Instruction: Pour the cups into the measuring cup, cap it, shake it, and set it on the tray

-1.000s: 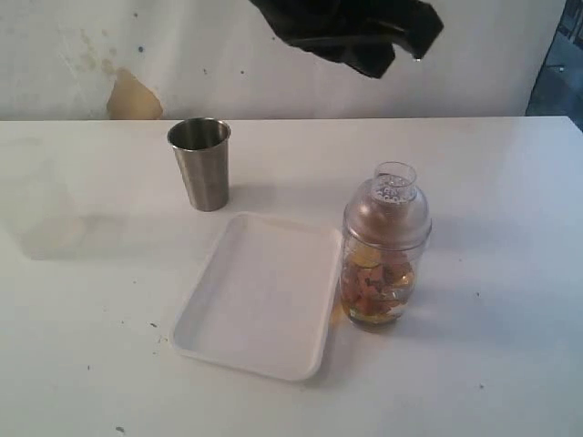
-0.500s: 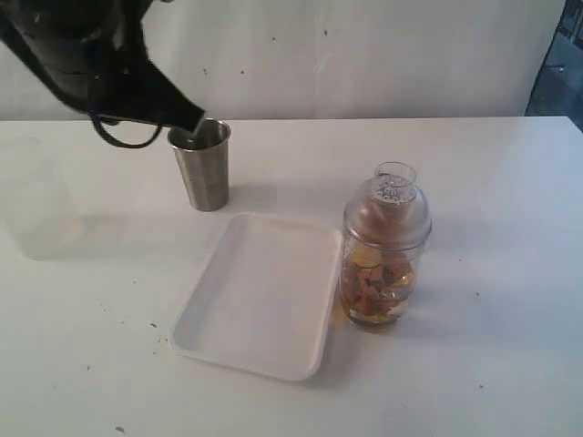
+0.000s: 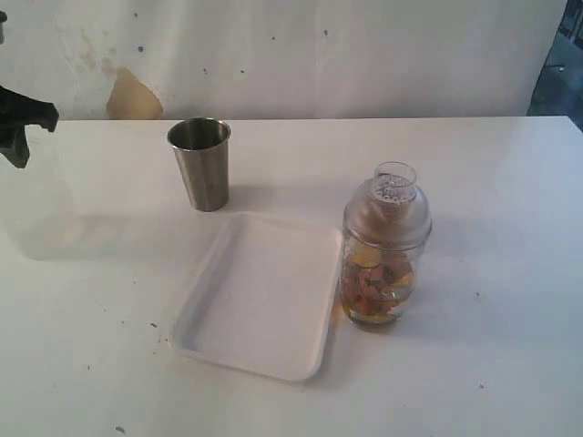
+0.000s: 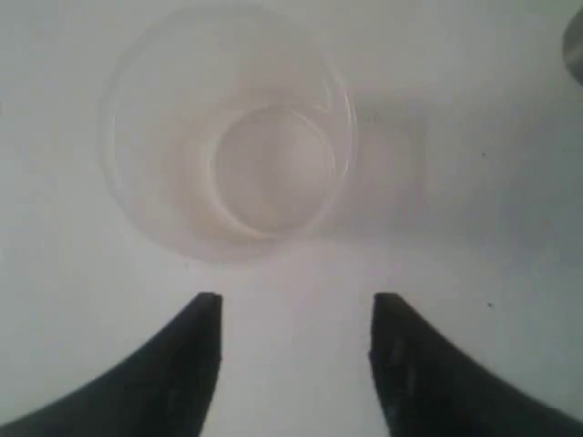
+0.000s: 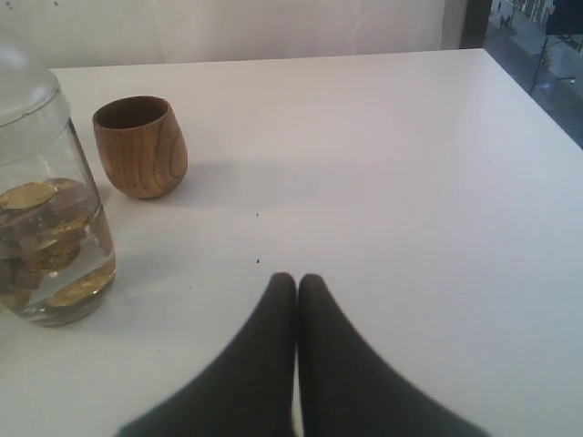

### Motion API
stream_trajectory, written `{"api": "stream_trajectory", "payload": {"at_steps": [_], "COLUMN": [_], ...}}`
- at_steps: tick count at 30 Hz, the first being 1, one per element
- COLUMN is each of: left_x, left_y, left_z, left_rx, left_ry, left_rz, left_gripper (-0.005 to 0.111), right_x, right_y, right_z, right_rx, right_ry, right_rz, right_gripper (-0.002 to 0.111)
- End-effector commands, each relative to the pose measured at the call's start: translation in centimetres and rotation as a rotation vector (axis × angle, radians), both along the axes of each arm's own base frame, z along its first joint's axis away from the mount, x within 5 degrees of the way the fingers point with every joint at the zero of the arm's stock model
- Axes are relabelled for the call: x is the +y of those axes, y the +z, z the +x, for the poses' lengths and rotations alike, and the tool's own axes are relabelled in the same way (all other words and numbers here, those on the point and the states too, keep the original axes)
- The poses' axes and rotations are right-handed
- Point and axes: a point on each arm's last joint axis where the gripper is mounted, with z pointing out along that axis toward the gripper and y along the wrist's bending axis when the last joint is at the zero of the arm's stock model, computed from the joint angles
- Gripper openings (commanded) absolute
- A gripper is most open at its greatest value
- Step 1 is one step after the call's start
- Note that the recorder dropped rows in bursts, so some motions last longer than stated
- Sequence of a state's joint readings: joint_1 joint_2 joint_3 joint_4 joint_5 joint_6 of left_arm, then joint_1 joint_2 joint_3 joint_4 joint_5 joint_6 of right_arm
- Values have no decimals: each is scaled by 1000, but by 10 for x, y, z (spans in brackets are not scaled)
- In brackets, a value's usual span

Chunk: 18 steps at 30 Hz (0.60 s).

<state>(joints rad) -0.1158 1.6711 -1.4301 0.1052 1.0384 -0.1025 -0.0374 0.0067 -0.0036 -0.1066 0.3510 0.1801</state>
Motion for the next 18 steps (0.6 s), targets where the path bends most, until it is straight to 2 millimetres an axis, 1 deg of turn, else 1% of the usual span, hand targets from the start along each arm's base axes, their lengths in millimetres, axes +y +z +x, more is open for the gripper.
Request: {"api": "stream_trajectory", "payload": {"at_steps": [1, 3, 6, 10, 14, 15, 16, 18], "left_x": [-4, -7, -5, -2, -2, -2, -2, -2], "left_y": [-17, -25, -37, -57, -76, -79, -82, -83], "left_z": [14, 21, 32, 43, 49, 50, 50, 50], "left_rx": [-12, -20, -46, -30, 9, 14, 25, 32], "left_ry": [-170, -225, -220, -236, -244, -245, -245, -245], "left_rz": [-2, -2, 15, 72, 79, 79, 79, 79], "left_gripper": [58, 55, 51, 51, 51, 50, 45, 28], "right_x": [0, 0, 0, 0, 0, 0, 0, 0], "right_y": [-1, -1, -1, -1, -1, -1, -1, -1], "right_z": [0, 0, 0, 0, 0, 0, 0, 0], "right_rx": [-4, -4, -4, -4, -4, -4, -4, -4], "right_ry": [-5, -5, -5, -5, -5, -5, -5, -5], "right_rz": [3, 3, 3, 3, 3, 3, 3, 3], "right_gripper": [0, 0, 0, 0, 0, 0, 0, 0]}}
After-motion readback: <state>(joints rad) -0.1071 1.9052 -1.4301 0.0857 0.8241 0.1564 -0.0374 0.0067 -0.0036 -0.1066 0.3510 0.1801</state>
